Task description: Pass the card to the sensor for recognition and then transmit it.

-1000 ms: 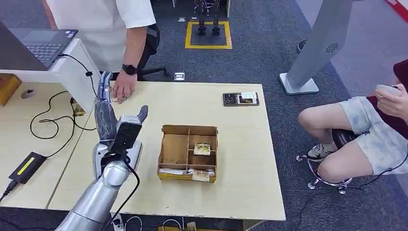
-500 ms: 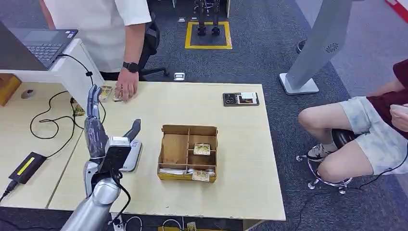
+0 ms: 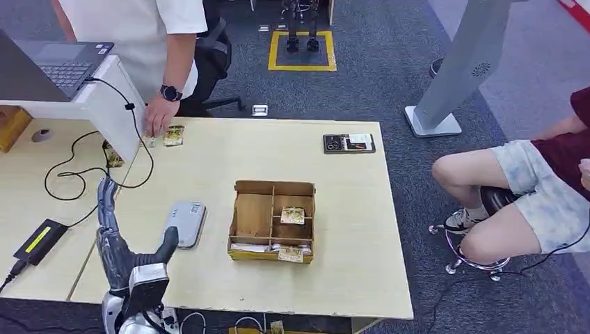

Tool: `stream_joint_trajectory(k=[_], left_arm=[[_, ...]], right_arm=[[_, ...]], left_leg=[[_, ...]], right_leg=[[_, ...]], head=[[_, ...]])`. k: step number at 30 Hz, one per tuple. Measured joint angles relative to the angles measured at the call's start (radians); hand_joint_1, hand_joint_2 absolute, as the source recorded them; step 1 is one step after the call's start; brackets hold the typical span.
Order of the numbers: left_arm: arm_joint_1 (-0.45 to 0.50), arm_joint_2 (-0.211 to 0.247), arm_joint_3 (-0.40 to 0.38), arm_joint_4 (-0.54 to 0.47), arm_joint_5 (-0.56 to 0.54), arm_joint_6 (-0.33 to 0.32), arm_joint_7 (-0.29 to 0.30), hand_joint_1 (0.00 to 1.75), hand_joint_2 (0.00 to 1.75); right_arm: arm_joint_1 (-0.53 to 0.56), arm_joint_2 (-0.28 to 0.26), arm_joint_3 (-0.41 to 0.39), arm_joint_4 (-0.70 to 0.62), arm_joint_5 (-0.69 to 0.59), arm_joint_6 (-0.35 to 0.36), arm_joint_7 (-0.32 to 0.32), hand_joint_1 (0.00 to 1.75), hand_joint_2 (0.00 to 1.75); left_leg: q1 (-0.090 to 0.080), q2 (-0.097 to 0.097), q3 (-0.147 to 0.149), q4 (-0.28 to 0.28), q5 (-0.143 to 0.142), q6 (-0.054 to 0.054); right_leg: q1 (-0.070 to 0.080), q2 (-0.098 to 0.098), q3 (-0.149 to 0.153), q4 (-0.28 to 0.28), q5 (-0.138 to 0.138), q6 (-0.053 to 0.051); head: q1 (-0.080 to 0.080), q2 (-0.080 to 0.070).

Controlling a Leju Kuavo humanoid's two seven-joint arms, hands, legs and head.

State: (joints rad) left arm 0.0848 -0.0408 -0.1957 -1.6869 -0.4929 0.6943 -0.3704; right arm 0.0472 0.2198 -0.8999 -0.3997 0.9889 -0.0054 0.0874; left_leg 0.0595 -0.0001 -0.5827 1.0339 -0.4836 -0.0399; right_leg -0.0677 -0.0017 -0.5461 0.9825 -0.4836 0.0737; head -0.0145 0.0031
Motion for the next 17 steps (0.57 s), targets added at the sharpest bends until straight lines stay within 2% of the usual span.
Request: stream_joint_trajectory(k=[2, 4, 5, 6, 8, 10, 17], left_arm=[[0.027, -0.01, 0.013, -0.021, 0.003, 0.001, -0.003, 0.0, 0.0], [0.049, -0.021, 0.021, -0.04, -0.008, 0.001, -0.012, 0.0, 0.0], [0.06, -0.028, 0.025, -0.049, -0.011, 0.001, -0.013, 0.0, 0.0], [0.069, -0.033, 0.025, -0.055, -0.012, 0.001, -0.012, 0.0, 0.0], [0.07, -0.047, 0.025, -0.057, -0.027, 0.001, -0.006, 0.0, 0.0], [0.07, -0.064, 0.025, -0.058, -0.032, 0.0, 0.0, 0.0, 0.0], [0.083, -0.08, 0.025, -0.061, -0.016, 0.0, -0.013, 0.0, 0.0]], right_arm=[[0.046, 0.018, -0.005, -0.126, 0.038, 0.111, 0.021, 0.0, 1.75], [0.076, 0.035, -0.021, -0.213, 0.07, 0.143, 0.024, 0.0, 1.75], [0.085, 0.044, -0.029, -0.253, 0.079, 0.135, 0.03, 0.0, 1.75], [0.081, 0.056, -0.037, -0.268, 0.08, 0.106, 0.043, 0.0, 1.75], [0.038, 0.064, -0.058, -0.204, 0.078, -0.07, 0.036, 0.0, 1.75], [-0.002, 0.064, -0.071, -0.138, 0.077, -0.158, 0.022, 0.0, 1.75], [-0.034, 0.059, -0.096, -0.029, 0.07, -0.18, -0.021, 0.0, 1.75]], left_leg=[[0.0, 0.0, -0.001, 0.0, 0.0, 0.0], [0.0, 0.001, -0.001, 0.0, -0.001, 0.0], [0.0, 0.001, -0.001, 0.0, -0.001, 0.0], [0.0, 0.001, -0.001, 0.0, -0.001, 0.0], [0.0, 0.001, -0.001, 0.0, 0.0, -0.001], [0.0, 0.001, 0.001, 0.0, 0.001, -0.001], [0.0, 0.0, 0.0, 0.0, 0.002, 0.0]], right_leg=[[0.0, 0.0, 0.0, 0.0, 0.0, 0.0], [0.0, 0.001, -0.001, 0.0, 0.0, 0.0], [0.0, 0.001, -0.001, 0.0, 0.0, 0.0], [0.0, 0.001, -0.001, 0.0, 0.0, 0.0], [0.0, 0.001, -0.002, 0.0, 0.001, 0.0], [0.0, 0.002, -0.002, 0.0, 0.002, 0.0], [0.0, 0.001, 0.0, 0.0, 0.002, -0.001]], head=[[0.0, 0.0], [0.0, 0.0], [0.0, 0.0], [0.0, 0.0], [0.001, 0.0], [0.001, 0.0], [0.0, 0.0]])
